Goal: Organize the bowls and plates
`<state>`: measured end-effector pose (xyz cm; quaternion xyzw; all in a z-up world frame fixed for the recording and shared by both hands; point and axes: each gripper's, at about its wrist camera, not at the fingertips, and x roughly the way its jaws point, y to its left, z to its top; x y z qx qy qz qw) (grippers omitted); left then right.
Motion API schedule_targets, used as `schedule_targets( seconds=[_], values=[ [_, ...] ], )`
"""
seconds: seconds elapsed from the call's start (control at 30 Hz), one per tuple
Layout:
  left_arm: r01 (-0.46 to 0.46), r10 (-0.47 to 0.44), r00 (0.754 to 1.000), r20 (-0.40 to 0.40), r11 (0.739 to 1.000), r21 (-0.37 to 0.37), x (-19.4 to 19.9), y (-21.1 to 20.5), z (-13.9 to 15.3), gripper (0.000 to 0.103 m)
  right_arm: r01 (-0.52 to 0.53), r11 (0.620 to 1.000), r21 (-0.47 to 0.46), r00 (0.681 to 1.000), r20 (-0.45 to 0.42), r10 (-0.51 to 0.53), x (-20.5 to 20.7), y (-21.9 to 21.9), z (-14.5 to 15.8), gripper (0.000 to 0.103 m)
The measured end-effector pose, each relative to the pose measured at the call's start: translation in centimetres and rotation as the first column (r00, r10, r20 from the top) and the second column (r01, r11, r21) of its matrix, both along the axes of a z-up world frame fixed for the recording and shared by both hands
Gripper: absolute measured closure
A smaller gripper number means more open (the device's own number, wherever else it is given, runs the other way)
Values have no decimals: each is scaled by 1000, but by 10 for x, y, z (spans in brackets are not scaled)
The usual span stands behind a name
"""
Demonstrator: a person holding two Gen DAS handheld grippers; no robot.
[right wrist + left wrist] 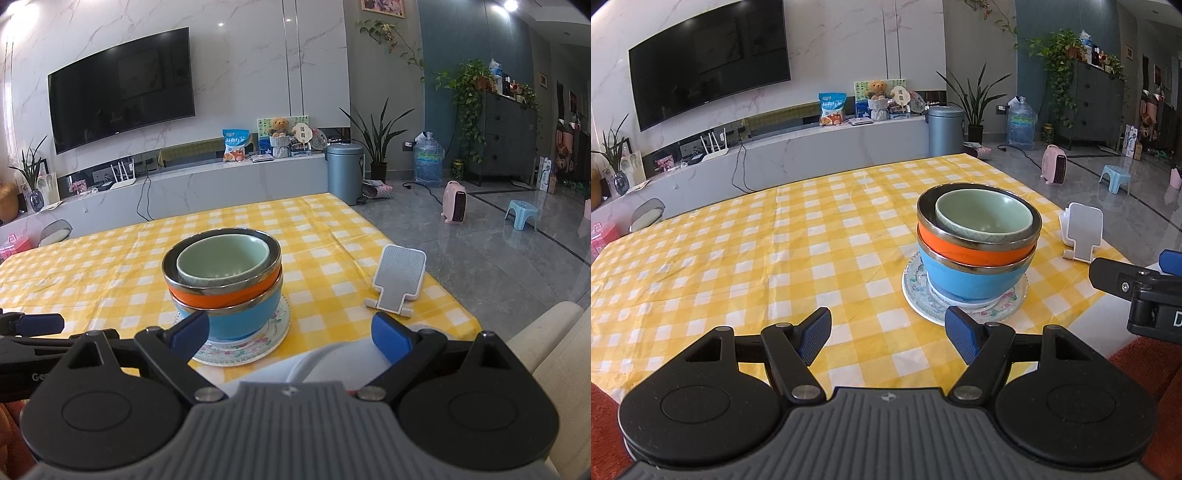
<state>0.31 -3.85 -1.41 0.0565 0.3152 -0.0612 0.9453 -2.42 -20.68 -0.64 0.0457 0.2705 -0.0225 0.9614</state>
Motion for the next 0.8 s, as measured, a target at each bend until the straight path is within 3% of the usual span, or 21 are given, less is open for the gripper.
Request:
schedule_targets(
  seconds=[0.8],
  values=[
    [1,-1,1000,0,1000,3,-1,0,2,20,0,1000,0,1000,1,0,0,0,0,10]
  ],
)
